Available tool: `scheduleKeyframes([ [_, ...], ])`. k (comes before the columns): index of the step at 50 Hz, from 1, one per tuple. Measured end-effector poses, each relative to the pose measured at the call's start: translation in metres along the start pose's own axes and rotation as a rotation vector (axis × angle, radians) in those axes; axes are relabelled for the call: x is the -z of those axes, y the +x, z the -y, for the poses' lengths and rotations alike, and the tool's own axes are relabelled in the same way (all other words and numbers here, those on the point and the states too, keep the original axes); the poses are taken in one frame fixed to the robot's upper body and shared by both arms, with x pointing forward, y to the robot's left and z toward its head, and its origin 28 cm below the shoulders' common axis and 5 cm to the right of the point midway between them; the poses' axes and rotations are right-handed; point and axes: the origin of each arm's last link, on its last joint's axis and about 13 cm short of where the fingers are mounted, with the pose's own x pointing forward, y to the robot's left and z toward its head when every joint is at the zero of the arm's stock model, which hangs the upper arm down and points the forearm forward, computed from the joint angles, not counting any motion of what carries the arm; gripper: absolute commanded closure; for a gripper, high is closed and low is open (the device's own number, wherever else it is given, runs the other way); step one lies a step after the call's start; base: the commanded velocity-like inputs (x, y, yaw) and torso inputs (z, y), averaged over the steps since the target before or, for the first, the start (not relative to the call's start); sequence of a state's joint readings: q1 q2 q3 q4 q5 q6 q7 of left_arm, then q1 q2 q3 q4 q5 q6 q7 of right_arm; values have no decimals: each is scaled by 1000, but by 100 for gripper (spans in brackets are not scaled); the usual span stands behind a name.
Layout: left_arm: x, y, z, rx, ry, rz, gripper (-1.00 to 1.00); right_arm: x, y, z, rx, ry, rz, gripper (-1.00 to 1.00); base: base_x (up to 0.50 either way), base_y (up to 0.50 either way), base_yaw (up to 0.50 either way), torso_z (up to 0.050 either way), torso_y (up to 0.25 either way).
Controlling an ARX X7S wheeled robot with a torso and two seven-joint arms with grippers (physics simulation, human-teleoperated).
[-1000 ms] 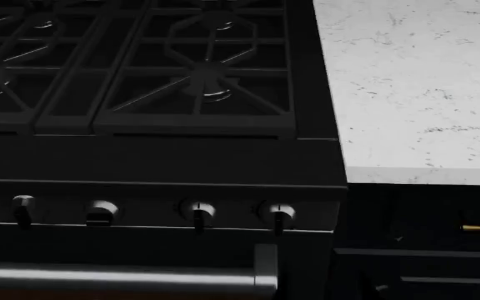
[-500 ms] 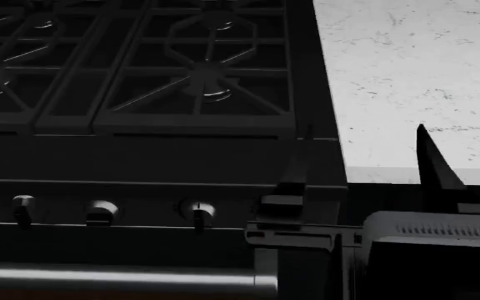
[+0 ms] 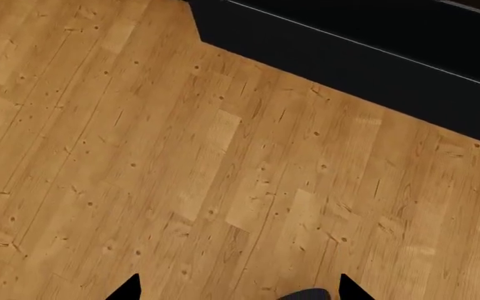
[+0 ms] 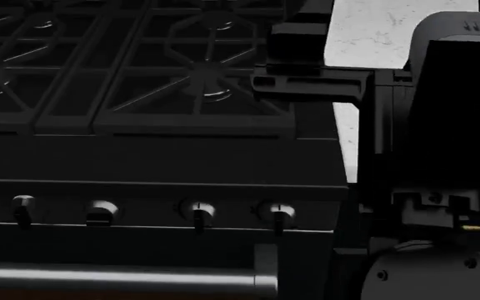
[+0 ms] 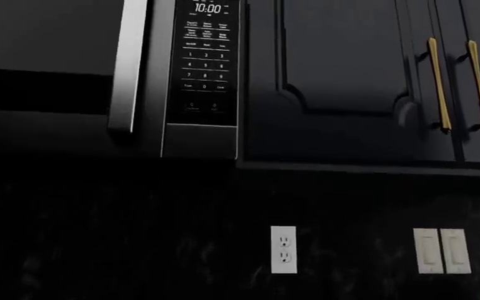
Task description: Press the stop button on the microwave
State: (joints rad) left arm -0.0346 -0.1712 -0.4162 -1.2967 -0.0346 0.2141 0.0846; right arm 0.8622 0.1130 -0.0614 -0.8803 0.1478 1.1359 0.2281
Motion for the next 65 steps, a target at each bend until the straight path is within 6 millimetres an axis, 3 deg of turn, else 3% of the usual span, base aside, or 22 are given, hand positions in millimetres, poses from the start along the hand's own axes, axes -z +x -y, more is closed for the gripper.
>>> scheduleKeyframes([
  [22, 3, -1, -1, -2, -5, -14, -100, -33, 96, -15, -21, -24, -71, -100, 0, 0, 0, 0, 0],
  [30, 3, -1, -1, -2, -5, -15, -100, -45, 122, -19, -20, -29, -85, -100, 0, 0, 0, 46, 82],
  [49, 3, -1, -1, -2, -6, -15, -100, -65, 145, -20, -9, -31, -87, -100, 0, 0, 0, 50, 96],
  [65, 3, -1, -1, -2, -6, -15, -100, -64, 159, -21, 3, -33, -104, -100, 0, 0, 0, 50, 97],
])
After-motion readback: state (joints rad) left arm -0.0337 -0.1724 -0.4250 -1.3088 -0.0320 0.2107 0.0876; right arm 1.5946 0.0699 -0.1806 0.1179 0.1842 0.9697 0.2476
